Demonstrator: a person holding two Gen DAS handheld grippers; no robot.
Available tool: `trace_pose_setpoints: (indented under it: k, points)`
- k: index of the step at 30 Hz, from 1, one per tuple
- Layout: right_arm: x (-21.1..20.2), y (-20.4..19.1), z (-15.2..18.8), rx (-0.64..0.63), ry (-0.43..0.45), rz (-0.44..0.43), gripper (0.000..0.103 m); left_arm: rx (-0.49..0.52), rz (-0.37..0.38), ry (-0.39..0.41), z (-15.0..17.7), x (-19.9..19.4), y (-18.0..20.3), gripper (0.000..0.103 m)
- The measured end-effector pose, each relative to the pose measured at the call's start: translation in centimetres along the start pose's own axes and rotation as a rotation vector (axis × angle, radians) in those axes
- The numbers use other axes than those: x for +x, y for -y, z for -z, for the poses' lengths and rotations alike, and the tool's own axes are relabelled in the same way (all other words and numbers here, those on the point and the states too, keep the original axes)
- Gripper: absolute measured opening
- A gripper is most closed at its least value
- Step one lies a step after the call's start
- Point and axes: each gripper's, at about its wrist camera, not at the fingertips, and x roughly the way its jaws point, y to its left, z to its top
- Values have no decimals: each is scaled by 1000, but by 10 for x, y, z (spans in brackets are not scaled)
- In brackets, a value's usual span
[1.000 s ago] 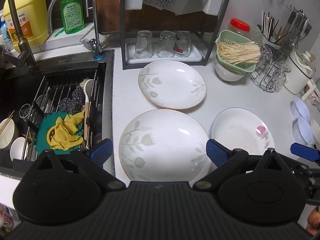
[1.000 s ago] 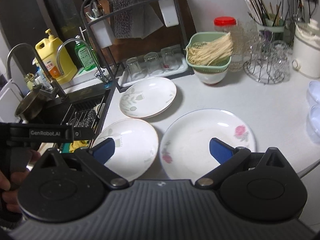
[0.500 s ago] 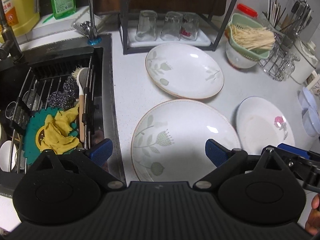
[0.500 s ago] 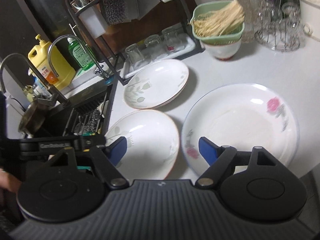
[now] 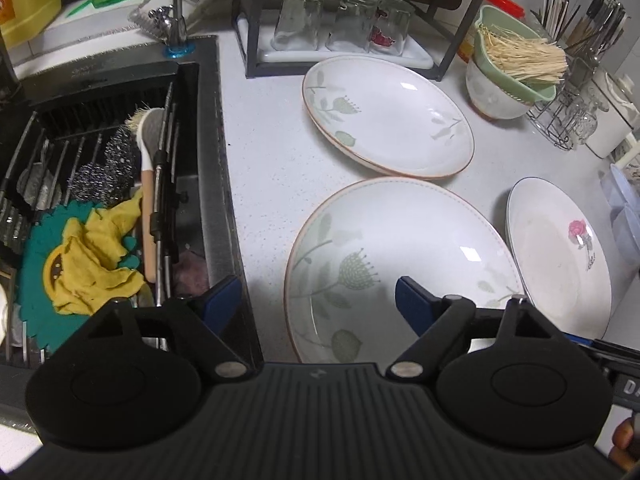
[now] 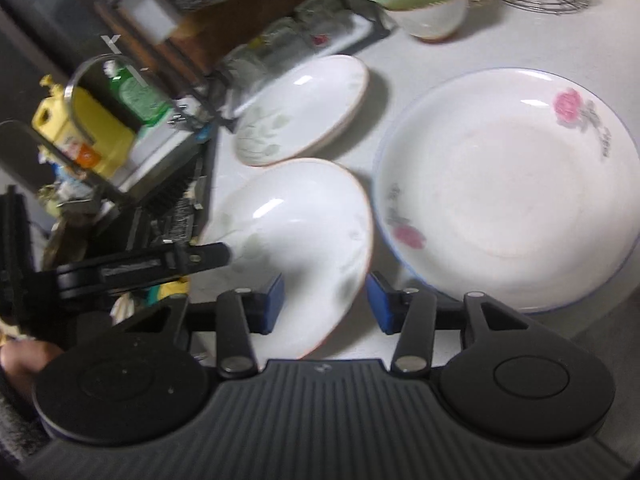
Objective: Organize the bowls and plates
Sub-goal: 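Close the left gripper on the leaf plate rim while the right gripper also clamps it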
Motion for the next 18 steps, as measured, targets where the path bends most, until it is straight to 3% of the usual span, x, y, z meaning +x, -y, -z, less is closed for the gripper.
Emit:
trace_pose_setpoints:
  k: [6, 14, 18]
  points:
    - [13, 7, 1, 35, 16, 67, 35, 14, 22, -1, -1, 12, -4, 80]
    - [29, 4, 0, 9, 23, 64, 15, 35, 37, -3, -6, 25, -4, 46]
    - [33, 0, 0, -31, 47, 80, 13, 66, 34, 16, -7, 28, -2, 41]
